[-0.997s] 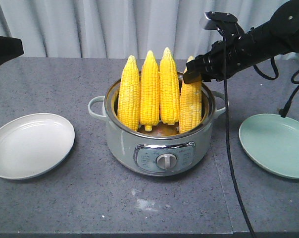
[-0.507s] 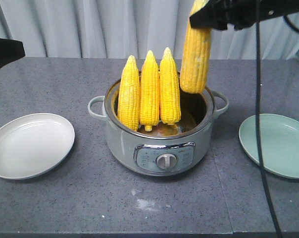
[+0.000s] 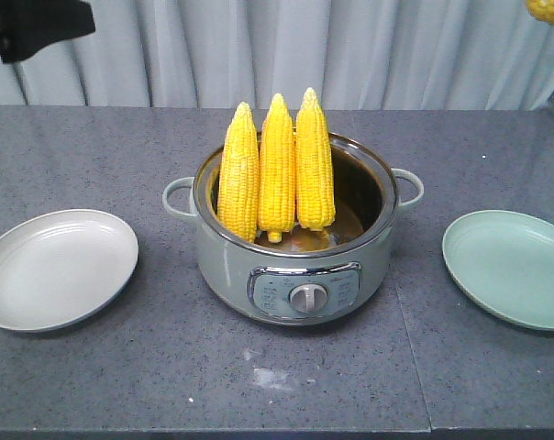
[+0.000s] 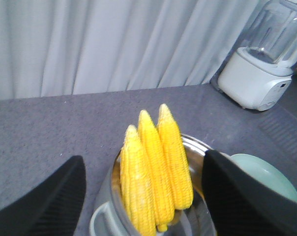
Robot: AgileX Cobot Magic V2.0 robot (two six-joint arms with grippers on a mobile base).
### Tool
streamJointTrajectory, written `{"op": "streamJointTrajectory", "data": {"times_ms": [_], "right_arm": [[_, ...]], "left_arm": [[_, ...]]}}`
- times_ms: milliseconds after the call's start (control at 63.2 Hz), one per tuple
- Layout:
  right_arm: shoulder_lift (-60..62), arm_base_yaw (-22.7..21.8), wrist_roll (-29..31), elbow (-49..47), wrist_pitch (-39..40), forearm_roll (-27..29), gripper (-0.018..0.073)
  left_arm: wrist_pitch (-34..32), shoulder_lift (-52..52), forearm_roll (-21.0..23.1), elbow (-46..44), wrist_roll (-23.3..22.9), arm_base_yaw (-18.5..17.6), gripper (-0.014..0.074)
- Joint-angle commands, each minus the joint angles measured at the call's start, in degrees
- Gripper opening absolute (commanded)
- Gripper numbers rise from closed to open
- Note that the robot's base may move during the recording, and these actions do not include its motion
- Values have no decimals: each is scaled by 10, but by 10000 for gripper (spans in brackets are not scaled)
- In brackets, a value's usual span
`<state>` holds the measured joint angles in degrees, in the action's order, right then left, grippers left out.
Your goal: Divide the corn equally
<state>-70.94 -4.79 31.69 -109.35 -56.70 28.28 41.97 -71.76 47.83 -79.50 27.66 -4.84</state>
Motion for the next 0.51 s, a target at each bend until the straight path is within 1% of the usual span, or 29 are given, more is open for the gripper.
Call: {"op": "streamJointTrajectory", "data": {"times_ms": [0,47,95,190,317,412,491], "right_arm": [[11,-5,-24,-14,37,-20,-6],[12,-5,-31,-14,36,-32,-6],[12,-5,-42,-14,36,-43,-6],[13,-5,-53,-14,36,-58,-6],[13,-5,-53,-14,37,-59,-6],[13,-5,-53,-14,37,-63,-6],[13,-5,-55,-14,37,-76,-6]], "left_arm": [[-15,-26,-3,-73,-31,-20,452],[-15,-52,-26,-105,-52,-33,449],[-13,-82,-60,-136,-71,-48,449],[-9,-135,-113,-179,-113,-75,449],[-16,-201,-179,-228,-146,-118,450],[-25,-246,-230,-254,-170,-140,450],[-25,-273,-245,-263,-186,-149,450]]}}
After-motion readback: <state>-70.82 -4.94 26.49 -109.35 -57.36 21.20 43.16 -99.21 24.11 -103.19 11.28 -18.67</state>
